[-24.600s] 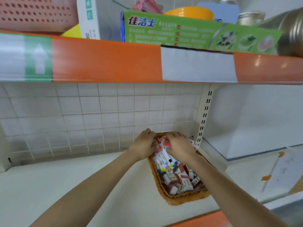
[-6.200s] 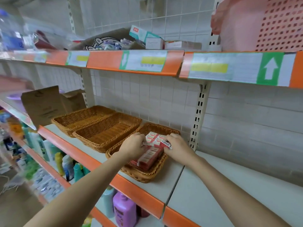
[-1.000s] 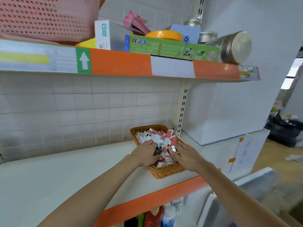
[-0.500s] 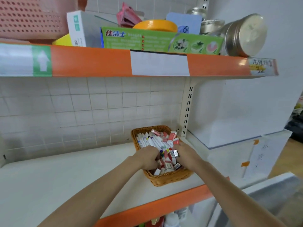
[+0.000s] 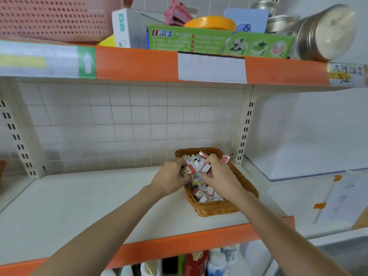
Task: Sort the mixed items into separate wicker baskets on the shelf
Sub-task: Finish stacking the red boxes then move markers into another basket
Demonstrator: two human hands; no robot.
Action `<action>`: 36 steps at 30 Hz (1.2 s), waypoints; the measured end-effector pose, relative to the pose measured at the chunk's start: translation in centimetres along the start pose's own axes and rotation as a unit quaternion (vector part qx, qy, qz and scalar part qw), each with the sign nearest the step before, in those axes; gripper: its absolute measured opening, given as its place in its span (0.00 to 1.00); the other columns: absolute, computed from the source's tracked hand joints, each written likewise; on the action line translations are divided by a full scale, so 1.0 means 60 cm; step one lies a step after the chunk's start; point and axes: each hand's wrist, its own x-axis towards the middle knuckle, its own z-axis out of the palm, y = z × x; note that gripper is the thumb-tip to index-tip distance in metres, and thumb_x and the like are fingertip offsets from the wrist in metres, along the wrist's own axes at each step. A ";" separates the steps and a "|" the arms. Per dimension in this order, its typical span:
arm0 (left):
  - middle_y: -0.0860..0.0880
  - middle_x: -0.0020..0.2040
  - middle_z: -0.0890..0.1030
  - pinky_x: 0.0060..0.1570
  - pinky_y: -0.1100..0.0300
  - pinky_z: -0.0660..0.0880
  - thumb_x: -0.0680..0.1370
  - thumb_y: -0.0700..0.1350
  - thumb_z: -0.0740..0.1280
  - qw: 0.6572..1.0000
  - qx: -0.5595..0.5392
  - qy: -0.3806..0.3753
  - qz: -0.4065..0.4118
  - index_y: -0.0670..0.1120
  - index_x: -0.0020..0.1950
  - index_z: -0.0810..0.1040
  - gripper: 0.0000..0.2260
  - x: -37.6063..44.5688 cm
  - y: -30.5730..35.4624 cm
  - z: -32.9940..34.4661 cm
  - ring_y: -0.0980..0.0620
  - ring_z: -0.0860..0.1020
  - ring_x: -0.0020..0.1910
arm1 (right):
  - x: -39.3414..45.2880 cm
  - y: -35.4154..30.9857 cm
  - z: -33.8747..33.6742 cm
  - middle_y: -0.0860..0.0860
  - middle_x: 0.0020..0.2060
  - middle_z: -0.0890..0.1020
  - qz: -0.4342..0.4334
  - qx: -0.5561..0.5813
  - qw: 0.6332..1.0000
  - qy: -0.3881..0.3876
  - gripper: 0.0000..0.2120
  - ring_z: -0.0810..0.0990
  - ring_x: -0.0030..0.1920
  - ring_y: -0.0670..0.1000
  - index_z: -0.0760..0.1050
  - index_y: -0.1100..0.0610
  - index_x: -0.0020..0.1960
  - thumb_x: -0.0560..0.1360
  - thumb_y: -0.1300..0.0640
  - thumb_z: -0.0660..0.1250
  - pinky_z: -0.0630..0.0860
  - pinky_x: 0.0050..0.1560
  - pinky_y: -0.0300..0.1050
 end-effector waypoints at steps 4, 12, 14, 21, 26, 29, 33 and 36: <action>0.46 0.45 0.78 0.44 0.55 0.72 0.74 0.45 0.68 0.997 -0.001 0.039 -0.072 0.42 0.51 0.76 0.09 -0.050 -0.037 -0.031 0.47 0.76 0.45 | 0.006 -0.058 0.036 0.51 0.50 0.76 -0.063 0.071 0.996 -0.005 0.12 0.73 0.42 0.48 0.68 0.57 0.60 0.77 0.60 0.63 0.68 0.40 0.42; 0.46 0.47 0.77 0.48 0.54 0.75 0.74 0.46 0.68 0.983 0.057 0.076 -0.155 0.42 0.51 0.78 0.09 -0.174 -0.139 -0.136 0.47 0.76 0.45 | 0.023 -0.199 0.128 0.51 0.52 0.76 -0.129 0.113 0.983 -0.059 0.08 0.75 0.53 0.50 0.75 0.58 0.54 0.75 0.62 0.64 0.70 0.49 0.41; 0.46 0.47 0.76 0.48 0.55 0.74 0.74 0.46 0.69 0.979 0.071 0.088 -0.171 0.42 0.52 0.78 0.10 -0.210 -0.167 -0.167 0.46 0.76 0.45 | 0.021 -0.244 0.152 0.50 0.52 0.75 -0.141 0.116 0.980 -0.076 0.08 0.74 0.53 0.50 0.75 0.58 0.53 0.75 0.64 0.63 0.69 0.50 0.42; 0.48 0.49 0.72 0.49 0.58 0.73 0.74 0.46 0.70 0.964 0.111 0.106 -0.218 0.42 0.56 0.79 0.13 -0.344 -0.261 -0.282 0.47 0.77 0.46 | -0.007 -0.428 0.231 0.50 0.49 0.72 -0.192 0.142 0.966 -0.100 0.08 0.70 0.47 0.47 0.74 0.60 0.53 0.74 0.66 0.64 0.67 0.47 0.40; 0.47 0.48 0.73 0.50 0.54 0.74 0.74 0.47 0.70 0.957 0.139 0.110 -0.228 0.43 0.55 0.80 0.13 -0.432 -0.322 -0.367 0.46 0.77 0.48 | -0.030 -0.563 0.279 0.51 0.51 0.73 -0.200 0.169 0.960 -0.102 0.07 0.73 0.47 0.50 0.73 0.59 0.53 0.75 0.65 0.64 0.69 0.49 0.42; 0.46 0.51 0.74 0.49 0.57 0.71 0.74 0.47 0.70 0.956 0.147 0.110 -0.230 0.43 0.57 0.80 0.13 -0.473 -0.357 -0.411 0.45 0.76 0.50 | -0.039 -0.629 0.309 0.52 0.52 0.73 -0.204 0.190 0.956 -0.090 0.07 0.74 0.48 0.50 0.74 0.60 0.53 0.75 0.65 0.64 0.67 0.47 0.38; 0.46 0.52 0.74 0.51 0.59 0.68 0.75 0.46 0.70 0.952 0.144 0.129 -0.237 0.43 0.59 0.78 0.15 -0.511 -0.396 -0.458 0.46 0.75 0.52 | -0.041 -0.694 0.343 0.53 0.51 0.75 -0.183 0.218 0.955 -0.081 0.07 0.75 0.49 0.52 0.74 0.61 0.52 0.75 0.64 0.66 0.68 0.46 0.39; 0.48 0.49 0.72 0.50 0.56 0.71 0.75 0.47 0.70 0.945 0.133 0.161 -0.252 0.43 0.58 0.77 0.14 -0.526 -0.429 -0.485 0.47 0.75 0.50 | -0.029 -0.729 0.364 0.50 0.47 0.73 -0.188 0.239 0.950 -0.073 0.05 0.73 0.44 0.49 0.74 0.59 0.50 0.75 0.63 0.67 0.65 0.40 0.33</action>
